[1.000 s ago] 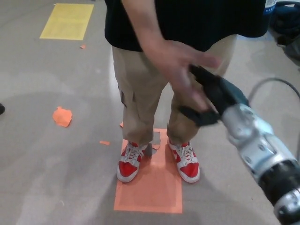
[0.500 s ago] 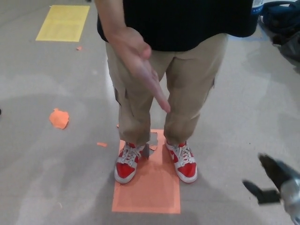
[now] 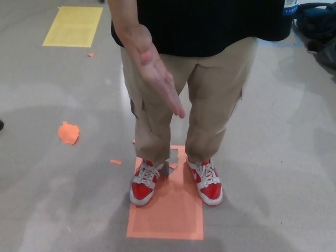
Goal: The robot extends its right arm to grab a person's hand and shakes it
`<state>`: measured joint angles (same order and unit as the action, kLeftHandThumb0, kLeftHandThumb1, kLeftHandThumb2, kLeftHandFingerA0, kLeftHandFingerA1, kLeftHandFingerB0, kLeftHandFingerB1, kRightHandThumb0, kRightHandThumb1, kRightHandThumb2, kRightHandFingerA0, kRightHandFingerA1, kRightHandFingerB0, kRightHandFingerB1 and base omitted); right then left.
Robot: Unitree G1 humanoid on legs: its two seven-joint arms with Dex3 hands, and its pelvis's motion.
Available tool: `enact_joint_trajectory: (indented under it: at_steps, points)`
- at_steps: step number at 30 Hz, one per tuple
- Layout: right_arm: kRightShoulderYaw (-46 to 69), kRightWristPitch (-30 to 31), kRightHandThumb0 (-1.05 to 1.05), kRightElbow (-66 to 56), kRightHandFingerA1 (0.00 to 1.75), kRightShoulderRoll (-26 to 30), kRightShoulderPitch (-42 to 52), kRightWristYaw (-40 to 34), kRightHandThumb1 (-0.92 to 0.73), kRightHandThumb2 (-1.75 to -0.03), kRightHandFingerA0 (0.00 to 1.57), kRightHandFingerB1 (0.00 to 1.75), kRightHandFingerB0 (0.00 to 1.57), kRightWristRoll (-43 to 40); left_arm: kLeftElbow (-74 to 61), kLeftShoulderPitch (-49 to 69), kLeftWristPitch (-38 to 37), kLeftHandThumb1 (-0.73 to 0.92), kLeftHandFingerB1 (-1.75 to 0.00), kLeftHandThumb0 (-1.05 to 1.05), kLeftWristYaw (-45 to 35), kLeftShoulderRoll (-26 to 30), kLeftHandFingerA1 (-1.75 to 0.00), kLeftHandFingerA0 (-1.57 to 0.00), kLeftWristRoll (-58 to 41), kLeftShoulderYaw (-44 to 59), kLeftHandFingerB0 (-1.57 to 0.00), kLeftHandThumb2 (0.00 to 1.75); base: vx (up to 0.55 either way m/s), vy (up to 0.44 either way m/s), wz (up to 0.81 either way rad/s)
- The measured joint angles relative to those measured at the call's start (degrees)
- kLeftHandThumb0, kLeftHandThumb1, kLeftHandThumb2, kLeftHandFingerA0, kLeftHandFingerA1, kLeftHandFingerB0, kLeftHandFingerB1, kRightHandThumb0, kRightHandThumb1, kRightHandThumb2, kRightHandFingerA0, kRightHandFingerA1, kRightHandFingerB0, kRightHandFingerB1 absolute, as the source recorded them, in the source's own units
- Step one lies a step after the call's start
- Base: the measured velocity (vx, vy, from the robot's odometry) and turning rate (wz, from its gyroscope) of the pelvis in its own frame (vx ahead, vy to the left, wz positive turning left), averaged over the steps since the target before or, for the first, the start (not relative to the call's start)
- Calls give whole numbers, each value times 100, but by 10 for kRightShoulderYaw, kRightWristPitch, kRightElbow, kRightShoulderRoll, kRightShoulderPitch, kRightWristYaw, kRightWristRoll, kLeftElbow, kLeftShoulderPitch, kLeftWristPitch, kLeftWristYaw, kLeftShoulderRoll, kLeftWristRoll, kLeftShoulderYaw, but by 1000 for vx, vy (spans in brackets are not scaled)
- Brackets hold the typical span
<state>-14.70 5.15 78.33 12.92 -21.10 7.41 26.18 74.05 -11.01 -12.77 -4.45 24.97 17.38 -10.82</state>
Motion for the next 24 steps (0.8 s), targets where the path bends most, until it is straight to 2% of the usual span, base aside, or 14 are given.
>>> enact_joint_trajectory:
  at_steps: [1, 2, 6, 8, 10, 11, 18, 19, 20, 21, 22, 23, 24]
  points:
    - [-1, 0, -79, 1, 18, 4, 3, 7, -78, -115, 0, 23, 5, 0, 0, -1, 0, 92, -32, -62, 0, 0, -34, -36, 0, 0, -29, 69, 0, 0, 0]
    - [0, -2, -84, 3, 15, 12, 8, 22, -80, -116, 0, 17, 1, 0, 0, -2, 0, 92, -31, -62, 0, 0, -34, -35, 0, 0, -28, 69, 0, 0, 0]
    - [19, -4, -89, 2, 9, 23, 4, 46, -84, -115, 0, 13, 4, -9, 0, -15, 0, 92, -31, -61, 0, 0, -35, -36, 0, 3, -27, 69, 0, 0, 0]
    - [25, -4, -85, 1, 14, 23, -1, 52, -83, -116, 0, 19, 5, -13, 0, -19, 0, 92, -31, -61, 0, -1, -34, -35, -1, 7, -28, 69, 0, 0, 0]
    - [23, -5, -86, 0, 12, 23, -5, 55, -85, -116, 0, 17, 4, -14, 0, -19, 0, 92, -31, -61, 0, -1, -34, -36, -2, 8, -28, 69, 0, 0, 0]
    - [22, -5, -83, 0, 17, 23, -6, 57, -81, -115, 0, 26, 9, -14, -1, -19, 0, 92, -31, -60, -1, -1, -34, -36, -2, 8, -29, 69, 0, 0, 0]
    - [18, -9, -79, -1, 18, 23, -7, 61, -81, -116, 0, 23, 6, -15, -2, -19, -2, 92, -32, -59, -1, -1, -34, -37, -2, 8, -29, 69, 0, 0, 0]
    - [18, -10, -75, -1, 22, 23, -5, 61, -92, -75, 1, 24, 7, -15, -2, -19, -2, 92, -32, -60, -1, -1, -34, -36, -2, 8, -29, 69, 0, 0, 0]
    - [17, -11, -75, -1, 22, 23, -4, 62, -92, -75, 1, 24, 7, -16, -2, -19, -2, 92, -32, -60, -1, -1, -34, -36, -2, 8, -29, 69, 0, 0, 0]
    - [17, -12, -77, -1, 19, 23, -2, 63, -92, -77, 0, 23, 10, -16, -2, -18, -2, 92, -31, -62, -1, -1, -34, -35, -2, 8, -27, 69, 0, 0, 0]
    - [16, -12, -81, -1, 17, 23, -1, 63, -84, -116, 0, 24, 8, -16, -2, -18, -2, 92, -32, -62, -1, -1, -34, -36, -2, 8, -28, 69, 0, 0, 0]
    - [16, -12, -81, -1, 17, 23, 1, 64, -84, -116, 0, 24, 8, -16, -2, -17, -2, 92, -32, -62, -2, -1, -34, -36, -2, 9, -28, 69, 0, 0, 0]
    - [16, -13, -79, 0, 24, 23, 3, 67, -92, -76, 1, 22, 2, -17, -2, -16, -2, 92, -32, -63, -4, -1, -34, -35, -2, 10, -28, 69, 0, 0, 0]
